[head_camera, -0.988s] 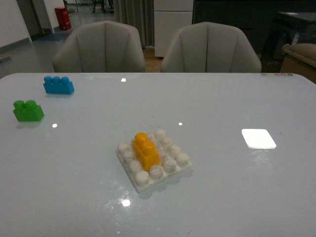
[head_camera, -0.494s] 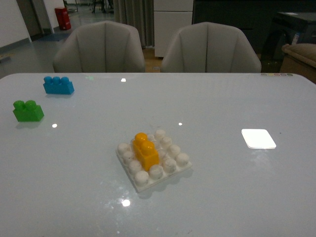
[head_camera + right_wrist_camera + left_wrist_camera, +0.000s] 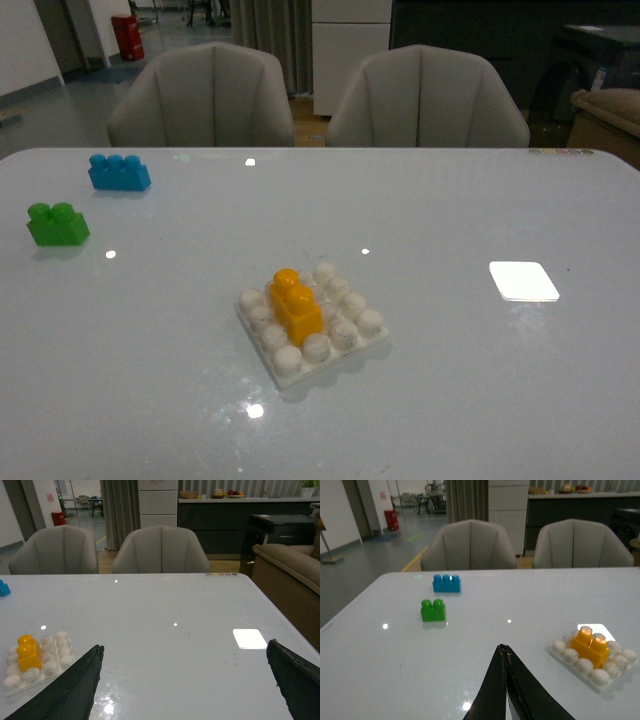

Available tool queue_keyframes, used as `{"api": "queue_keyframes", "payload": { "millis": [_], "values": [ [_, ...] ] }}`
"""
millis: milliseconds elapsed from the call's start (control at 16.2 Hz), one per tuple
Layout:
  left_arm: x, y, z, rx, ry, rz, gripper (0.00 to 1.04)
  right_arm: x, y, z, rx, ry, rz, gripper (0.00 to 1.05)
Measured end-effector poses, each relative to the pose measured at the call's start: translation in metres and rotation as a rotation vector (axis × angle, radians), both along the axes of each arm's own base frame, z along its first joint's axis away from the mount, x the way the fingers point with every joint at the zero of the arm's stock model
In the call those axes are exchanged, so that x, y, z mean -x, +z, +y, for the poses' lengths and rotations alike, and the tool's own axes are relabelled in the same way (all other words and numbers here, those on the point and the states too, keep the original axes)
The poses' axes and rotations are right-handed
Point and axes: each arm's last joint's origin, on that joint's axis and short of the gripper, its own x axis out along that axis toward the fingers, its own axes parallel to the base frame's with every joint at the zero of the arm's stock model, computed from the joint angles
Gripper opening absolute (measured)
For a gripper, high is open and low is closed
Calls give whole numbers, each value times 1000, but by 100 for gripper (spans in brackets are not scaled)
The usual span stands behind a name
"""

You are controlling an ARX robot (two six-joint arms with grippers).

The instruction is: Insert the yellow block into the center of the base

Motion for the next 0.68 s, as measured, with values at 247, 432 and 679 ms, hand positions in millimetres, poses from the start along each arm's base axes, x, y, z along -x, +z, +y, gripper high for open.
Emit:
{"api": "queue_keyframes", "payload": {
  "millis": [247,432,679],
  "values": [
    [0,1,0,0,1,-8,41,0,0,0,0,0,1,98],
    [0,1,0,0,1,-8,61,0,0,0,0,0,1,98],
    [0,1,0,1,1,-8,81,0,0,0,0,0,1,98]
  ]
}}
